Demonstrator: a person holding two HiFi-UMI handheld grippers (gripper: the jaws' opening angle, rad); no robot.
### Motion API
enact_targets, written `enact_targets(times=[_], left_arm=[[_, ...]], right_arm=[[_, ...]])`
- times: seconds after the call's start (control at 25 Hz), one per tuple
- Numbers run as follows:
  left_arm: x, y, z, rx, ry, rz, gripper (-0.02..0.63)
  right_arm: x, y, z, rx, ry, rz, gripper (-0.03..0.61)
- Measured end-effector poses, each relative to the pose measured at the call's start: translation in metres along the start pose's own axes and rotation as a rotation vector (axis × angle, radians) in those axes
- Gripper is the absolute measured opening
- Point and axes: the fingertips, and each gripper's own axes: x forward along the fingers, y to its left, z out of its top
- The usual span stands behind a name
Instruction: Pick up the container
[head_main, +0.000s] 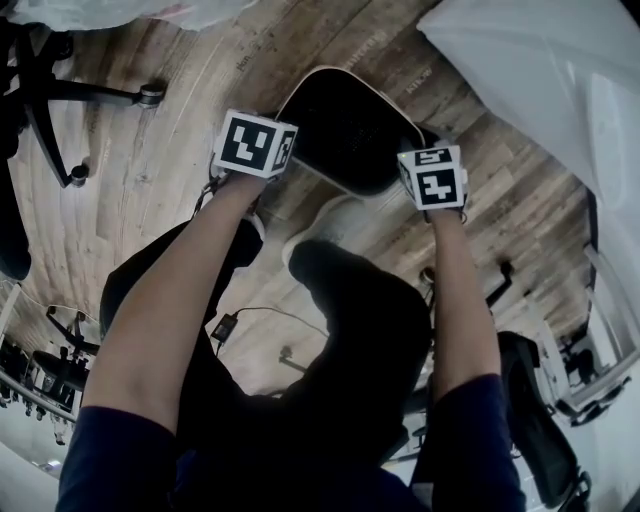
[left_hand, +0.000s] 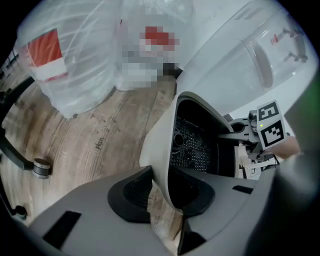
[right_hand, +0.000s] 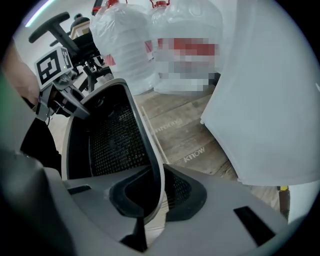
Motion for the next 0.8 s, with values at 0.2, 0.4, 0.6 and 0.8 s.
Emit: enact_targets(times=[0.2, 0.4, 0.6, 0.8], left_arm=[[-0.046, -0.002, 0.008, 0.049, 0.000, 0.047, 0.115], [-0.135, -0.024, 0.017, 0.062, -0.032, 0.067, 0.112], [-0.247, -0.063, 0.027, 0.073, -0.079, 0.095, 0.110], [-0.353, -0.098, 0.059, 0.118, -0.167, 0.133, 0.107]], right_arm=[[-0.040, 0.014, 0.013, 0.046, -0.014, -0.010, 0.052], [-0.125, 0.032, 0.042, 0.052, -0.034, -0.011, 0.052], [-0.240, 0.046, 0.075, 0.046, -0.069, -0.034, 0.052], [-0.348, 0.048, 0.114, 0.047, -0.135, -0.076, 0.052]])
